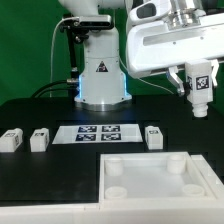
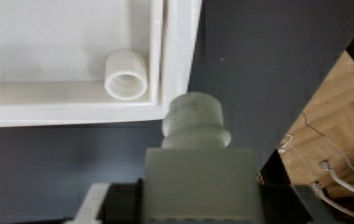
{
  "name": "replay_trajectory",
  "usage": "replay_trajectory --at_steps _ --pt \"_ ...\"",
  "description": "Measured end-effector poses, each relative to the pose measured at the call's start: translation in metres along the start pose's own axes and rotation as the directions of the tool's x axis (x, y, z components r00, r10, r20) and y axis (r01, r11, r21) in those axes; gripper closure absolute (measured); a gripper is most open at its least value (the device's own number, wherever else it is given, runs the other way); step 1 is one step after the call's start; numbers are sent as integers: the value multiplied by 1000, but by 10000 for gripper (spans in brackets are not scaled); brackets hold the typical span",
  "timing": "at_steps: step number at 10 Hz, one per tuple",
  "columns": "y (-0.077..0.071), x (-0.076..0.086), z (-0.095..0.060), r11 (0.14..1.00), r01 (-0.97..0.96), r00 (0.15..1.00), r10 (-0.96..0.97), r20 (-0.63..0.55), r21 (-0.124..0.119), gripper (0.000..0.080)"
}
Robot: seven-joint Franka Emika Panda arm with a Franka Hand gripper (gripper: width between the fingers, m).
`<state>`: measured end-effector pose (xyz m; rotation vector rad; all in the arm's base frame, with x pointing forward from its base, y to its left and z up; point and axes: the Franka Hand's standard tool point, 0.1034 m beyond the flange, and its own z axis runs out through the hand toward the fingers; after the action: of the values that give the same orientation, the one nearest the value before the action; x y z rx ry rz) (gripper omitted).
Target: Assemble one leg
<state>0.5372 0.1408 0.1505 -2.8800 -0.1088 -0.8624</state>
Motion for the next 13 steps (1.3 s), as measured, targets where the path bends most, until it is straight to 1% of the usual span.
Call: replay_trajectory --at_steps 1,2,3,4,5,6,12,13 --pt "-4 -22 25 999 53 998 -53 14 0 506" --pt "1 -23 45 996 93 993 -93 73 -4 506" --pt "9 2 53 993 118 992 -117 52 -10 506" --pt "15 16 63 989 149 988 -148 36 -14 506" --pt "22 14 67 988 153 988 -152 30 -21 506" --pt "22 12 67 988 151 988 -151 35 -21 506" --pt "22 12 67 988 151 988 -151 36 -21 506" --pt "25 13 68 987 158 987 -158 35 -23 506"
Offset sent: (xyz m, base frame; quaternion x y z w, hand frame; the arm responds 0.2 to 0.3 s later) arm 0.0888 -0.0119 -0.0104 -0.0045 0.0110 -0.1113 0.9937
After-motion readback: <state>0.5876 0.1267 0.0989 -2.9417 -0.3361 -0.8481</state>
